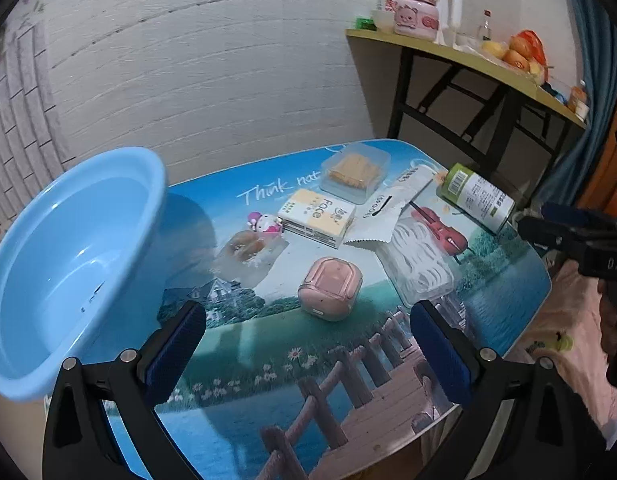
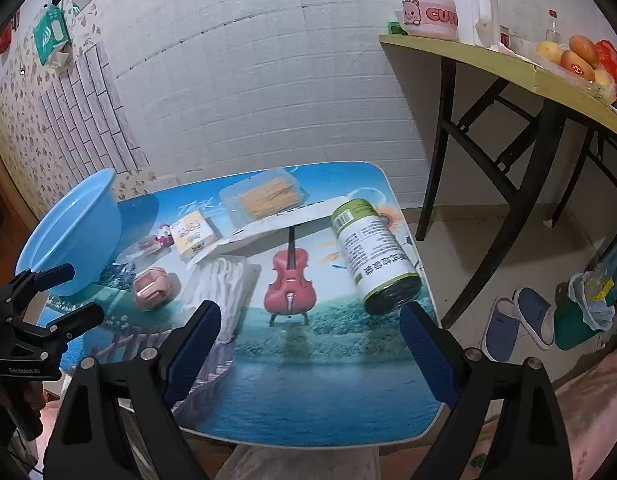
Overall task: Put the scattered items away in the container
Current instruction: 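Reach the left gripper to the pink earbud case while the right gripper approaches the green can, then grasp the pink earbud case with the left gripper while the right gripper grasps the green can, then carry both items over the blue basin and open both grippers to drop them, then withdraw both grippers from the basin back toward the table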
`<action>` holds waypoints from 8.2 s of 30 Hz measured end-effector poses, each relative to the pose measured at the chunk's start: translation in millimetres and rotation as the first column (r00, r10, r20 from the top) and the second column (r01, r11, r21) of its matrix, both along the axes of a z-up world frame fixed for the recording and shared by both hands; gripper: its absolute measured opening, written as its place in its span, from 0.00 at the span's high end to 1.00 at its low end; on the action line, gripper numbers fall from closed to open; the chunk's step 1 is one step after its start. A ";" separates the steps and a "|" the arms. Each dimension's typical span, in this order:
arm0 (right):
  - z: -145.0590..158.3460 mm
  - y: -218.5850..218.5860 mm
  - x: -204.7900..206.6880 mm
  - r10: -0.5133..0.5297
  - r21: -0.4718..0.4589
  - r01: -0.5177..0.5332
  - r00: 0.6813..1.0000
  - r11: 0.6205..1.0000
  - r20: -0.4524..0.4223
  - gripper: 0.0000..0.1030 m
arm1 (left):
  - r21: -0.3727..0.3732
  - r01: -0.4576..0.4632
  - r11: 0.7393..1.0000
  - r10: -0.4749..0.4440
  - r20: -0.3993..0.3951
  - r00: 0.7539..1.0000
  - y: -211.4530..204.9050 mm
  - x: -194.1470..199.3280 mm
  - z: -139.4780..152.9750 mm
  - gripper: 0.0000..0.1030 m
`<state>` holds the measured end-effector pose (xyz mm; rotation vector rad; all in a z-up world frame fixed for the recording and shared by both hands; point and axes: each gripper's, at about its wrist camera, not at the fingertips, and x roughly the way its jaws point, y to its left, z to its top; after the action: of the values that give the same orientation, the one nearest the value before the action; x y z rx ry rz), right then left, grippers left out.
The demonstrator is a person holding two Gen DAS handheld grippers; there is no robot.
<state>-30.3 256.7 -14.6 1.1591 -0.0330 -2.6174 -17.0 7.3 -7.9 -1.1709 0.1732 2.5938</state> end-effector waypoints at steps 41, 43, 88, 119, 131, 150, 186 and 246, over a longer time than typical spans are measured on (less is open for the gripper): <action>-36.8 19.4 -91.2 0.173 0.024 -0.175 0.984 0.984 0.048 0.10 | 0.013 0.255 0.967 -0.255 0.084 0.963 25.0 -46.4 -43.9 0.48; -39.3 17.8 -93.0 0.187 0.033 -0.189 0.981 0.981 0.053 0.10 | 0.010 0.261 0.965 -0.261 0.091 0.961 25.6 -48.1 -45.5 0.49; -51.5 7.8 -62.1 0.129 -0.001 -0.129 0.992 0.992 0.013 0.54 | 0.057 0.159 0.986 -0.159 0.007 0.987 22.4 -33.7 -35.7 0.58; 6.4 -28.3 4.4 -0.027 -0.118 0.027 1.000 0.993 -0.003 0.54 | 0.135 -0.009 0.991 0.035 -0.197 0.980 -9.7 22.6 31.8 0.58; 44.5 -68.1 5.1 0.060 -0.151 -0.068 0.996 0.986 -0.061 0.54 | 0.109 -0.088 0.990 0.117 -0.295 0.948 -60.3 20.6 84.6 0.58; 93.7 -260.4 -27.7 0.423 -0.122 -0.438 0.897 0.891 -0.129 0.54 | 0.016 -0.341 0.940 0.337 -0.200 0.920 -194.8 -11.4 60.6 0.58; 32.3 -371.0 -45.0 0.557 -0.028 -0.557 0.826 0.830 0.090 0.45 | 0.026 -0.398 0.917 0.396 -0.181 0.900 -231.7 -3.2 27.0 0.21; 28.3 -34.0 69.4 -0.100 -0.037 0.097 0.992 0.995 -0.084 0.09 | 0.093 -0.223 0.970 0.235 -0.143 0.961 -3.0 54.3 56.9 0.00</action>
<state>39.0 222.7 13.8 1.0595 -0.1178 -2.7390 37.3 4.2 49.0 -1.0181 -0.0329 2.8662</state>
